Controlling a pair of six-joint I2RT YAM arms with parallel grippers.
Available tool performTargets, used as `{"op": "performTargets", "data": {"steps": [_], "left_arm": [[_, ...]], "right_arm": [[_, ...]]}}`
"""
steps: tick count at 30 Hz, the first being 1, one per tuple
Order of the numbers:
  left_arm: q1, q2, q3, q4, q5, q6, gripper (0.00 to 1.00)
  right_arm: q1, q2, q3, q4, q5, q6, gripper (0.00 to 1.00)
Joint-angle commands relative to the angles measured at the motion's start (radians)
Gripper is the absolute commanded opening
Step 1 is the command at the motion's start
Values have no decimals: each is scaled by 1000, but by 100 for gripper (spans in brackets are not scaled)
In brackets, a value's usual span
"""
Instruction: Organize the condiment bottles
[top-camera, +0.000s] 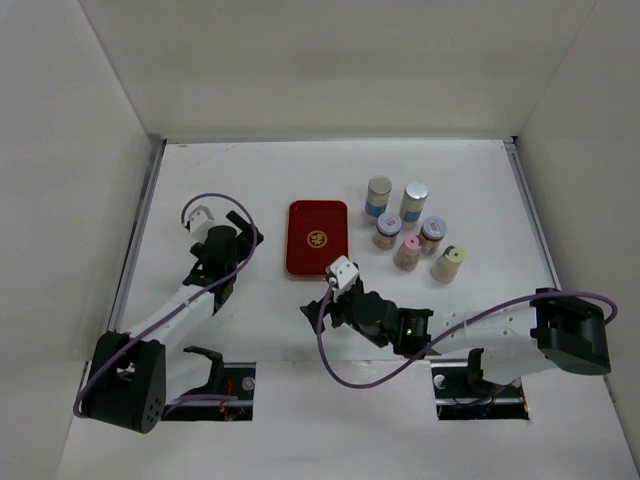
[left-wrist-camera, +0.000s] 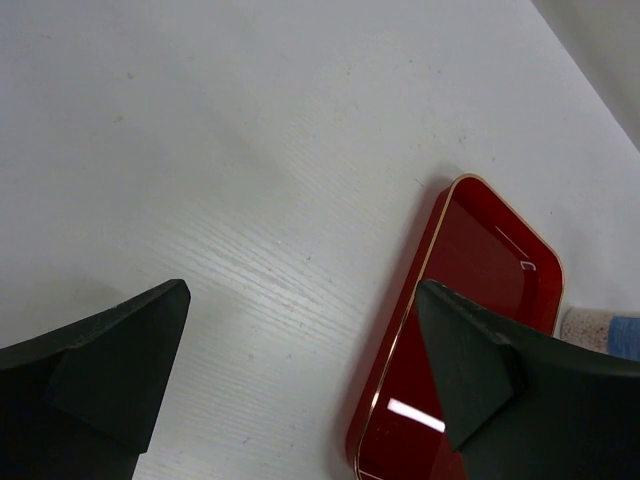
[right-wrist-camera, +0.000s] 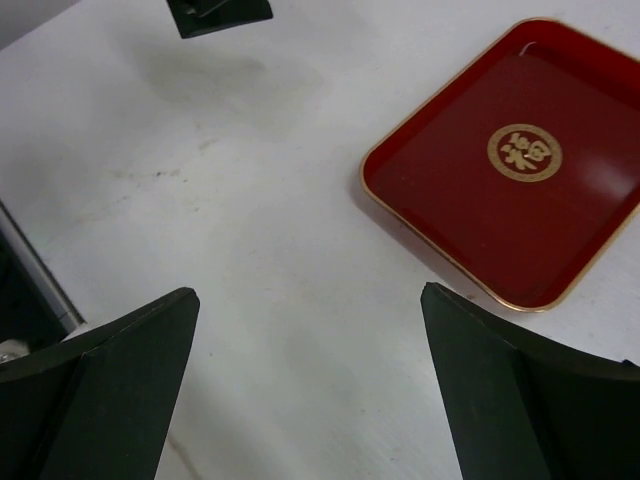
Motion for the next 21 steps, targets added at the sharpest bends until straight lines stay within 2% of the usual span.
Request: {"op": "performTargets", "data": {"steps": [1,4,5,6,9,13,16,21], "left_arm": [[-5,-29,-1,75,-12,26,100],[-8,-22,-18,115,-7,26,100],[-15,-21,-14,114,-4,26,100],[-25,-26,-15,117,-7,26,100],[-53,-46,-44,149,-36,25,100],[-71,-54,-46,164,-19,26,100],[-93,-80,-66,183,-22,26,100],[-85,-152,-101,196,-22,34,100]], "right_arm": [[51,-34,25,67,164,-54,100],[57,-54,19,129,175,-23,99],[52,-64,16,160,134,-23,96],[48,-78,13,177,91,-23,89],[22,-138,21,183,-26,24,48],[-70,-192,109,44,-38,151,9],[-164,-242,194,-135,-6,181,1],[-378,-333,209,-399,159,216,0]]}}
